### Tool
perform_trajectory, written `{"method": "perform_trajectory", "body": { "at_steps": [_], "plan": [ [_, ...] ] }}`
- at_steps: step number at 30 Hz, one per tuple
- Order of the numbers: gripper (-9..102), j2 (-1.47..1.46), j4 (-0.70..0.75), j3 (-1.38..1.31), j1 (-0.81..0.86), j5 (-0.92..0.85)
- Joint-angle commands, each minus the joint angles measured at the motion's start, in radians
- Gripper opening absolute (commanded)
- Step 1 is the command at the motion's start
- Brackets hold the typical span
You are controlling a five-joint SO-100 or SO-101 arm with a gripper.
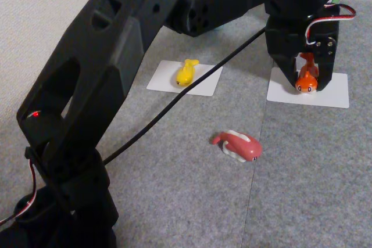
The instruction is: Wooper wants to eat egg sudhi, and Goomy wants to eat shrimp sushi
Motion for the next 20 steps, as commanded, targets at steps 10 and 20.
{"method": "perform_trajectory", "body": {
  "at_steps": [10, 20],
  "plan": [
    [17, 0.002, 0.029, -0.08, 0.015, 0.014],
    [25, 0.012, 0.084, -0.08, 0.015, 0.006]
  ]
}}
